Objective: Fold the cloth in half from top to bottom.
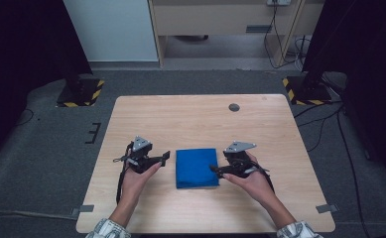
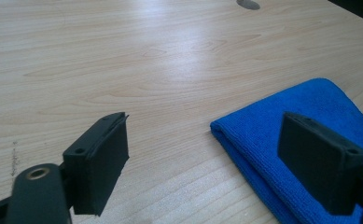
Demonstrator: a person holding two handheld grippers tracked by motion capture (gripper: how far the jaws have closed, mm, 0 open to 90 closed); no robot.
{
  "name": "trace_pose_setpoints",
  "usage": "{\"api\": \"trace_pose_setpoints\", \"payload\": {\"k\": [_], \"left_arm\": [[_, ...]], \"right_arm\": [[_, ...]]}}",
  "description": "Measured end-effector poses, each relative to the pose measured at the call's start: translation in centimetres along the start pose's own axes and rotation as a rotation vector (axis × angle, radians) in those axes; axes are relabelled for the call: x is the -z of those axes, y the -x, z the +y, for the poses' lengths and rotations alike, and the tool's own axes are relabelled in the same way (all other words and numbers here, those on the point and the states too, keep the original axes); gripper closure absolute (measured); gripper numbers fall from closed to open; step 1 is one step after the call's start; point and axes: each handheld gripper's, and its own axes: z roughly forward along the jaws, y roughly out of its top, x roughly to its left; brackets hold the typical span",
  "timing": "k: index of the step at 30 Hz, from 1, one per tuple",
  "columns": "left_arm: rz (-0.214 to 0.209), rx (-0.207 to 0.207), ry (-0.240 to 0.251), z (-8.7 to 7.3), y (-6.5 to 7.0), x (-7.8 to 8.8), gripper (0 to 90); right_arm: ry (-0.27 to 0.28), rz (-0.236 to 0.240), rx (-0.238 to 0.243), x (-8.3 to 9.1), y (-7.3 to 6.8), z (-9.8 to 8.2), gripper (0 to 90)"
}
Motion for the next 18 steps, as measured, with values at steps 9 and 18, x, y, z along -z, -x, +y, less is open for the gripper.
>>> {"api": "trace_pose_setpoints", "payload": {"k": [9,18], "left_arm": [[0.001,-0.045,-0.014,0.0,0.5,-0.1,8.4],[0.004,-0.069,-0.022,0.1,1.0,0.0,7.1]], "right_arm": [[0.015,-0.013,0.006,0.4,0.3,0.8,10.1],[0.040,-0.020,0.005,1.2,0.9,1.4,8.7]]}}
